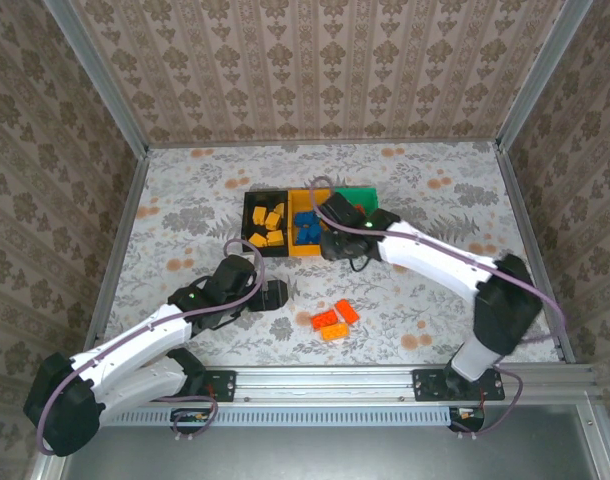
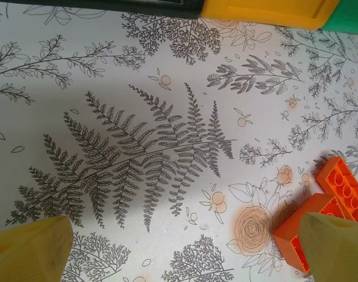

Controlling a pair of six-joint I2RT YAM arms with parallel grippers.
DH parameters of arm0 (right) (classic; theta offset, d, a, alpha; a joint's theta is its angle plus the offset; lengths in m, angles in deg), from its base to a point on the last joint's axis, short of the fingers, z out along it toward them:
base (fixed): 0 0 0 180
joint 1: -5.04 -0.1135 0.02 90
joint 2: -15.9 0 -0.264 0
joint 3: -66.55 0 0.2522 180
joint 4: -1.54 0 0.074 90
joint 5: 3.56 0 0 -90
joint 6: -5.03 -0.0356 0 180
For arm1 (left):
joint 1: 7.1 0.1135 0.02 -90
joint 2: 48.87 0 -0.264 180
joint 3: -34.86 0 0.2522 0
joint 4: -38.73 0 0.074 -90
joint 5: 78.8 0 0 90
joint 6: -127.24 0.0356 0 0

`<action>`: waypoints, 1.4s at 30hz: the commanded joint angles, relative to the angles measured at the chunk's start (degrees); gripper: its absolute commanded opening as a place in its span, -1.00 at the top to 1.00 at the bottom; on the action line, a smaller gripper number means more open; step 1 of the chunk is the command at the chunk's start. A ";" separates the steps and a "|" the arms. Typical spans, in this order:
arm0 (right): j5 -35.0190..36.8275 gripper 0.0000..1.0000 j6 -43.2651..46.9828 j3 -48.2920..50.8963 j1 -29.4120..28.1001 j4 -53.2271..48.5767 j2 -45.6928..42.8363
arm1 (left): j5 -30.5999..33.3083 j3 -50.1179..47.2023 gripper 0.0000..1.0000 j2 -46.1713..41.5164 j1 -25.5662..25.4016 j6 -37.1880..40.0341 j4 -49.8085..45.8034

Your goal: Sort the legos into containers by color

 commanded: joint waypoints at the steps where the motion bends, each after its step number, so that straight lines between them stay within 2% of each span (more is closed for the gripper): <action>1: 2.90 0.37 1.63 -8.08 1.27 -1.59 7.42 | -0.79 -0.67 -1.00 -0.02 -0.32 -0.98 0.30; 6: 3.98 0.32 1.29 -19.56 3.34 -5.26 17.72 | -0.64 0.32 -1.00 1.29 -1.15 -0.60 0.61; 9: 3.98 0.23 1.36 -23.97 3.71 -6.71 21.02 | -0.40 1.36 -1.00 2.91 -2.35 -0.20 0.93; 11: 3.85 0.06 1.31 -25.53 3.81 -6.97 21.76 | -0.14 2.17 -0.99 4.31 -3.22 0.20 1.17; 14: 3.63 -0.30 1.40 -26.33 3.89 -6.81 20.89 | 0.13 3.64 -0.99 6.71 -4.92 1.10 1.80; 16: 3.67 -0.43 1.32 -25.73 3.89 -6.57 19.20 | -0.10 5.04 -1.00 8.92 -6.13 2.11 2.05; 22: 3.39 -0.51 0.06 -12.97 4.44 -1.91 7.31 | 0.06 10.81 -0.99 17.54 -12.72 8.53 3.01; 29: 3.27 -0.52 -1.83 5.77 6.49 1.36 -8.30 | 0.61 17.89 -0.75 30.95 -18.29 13.02 1.55; 35: 3.98 -0.53 -2.76 14.52 8.43 1.06 -18.79 | 2.03 18.98 -0.59 35.76 -18.57 11.81 1.53; 42: 4.24 -0.54 -3.38 17.93 9.65 0.40 -24.58 | 7.13 16.25 -0.20 34.02 -15.05 8.40 -2.76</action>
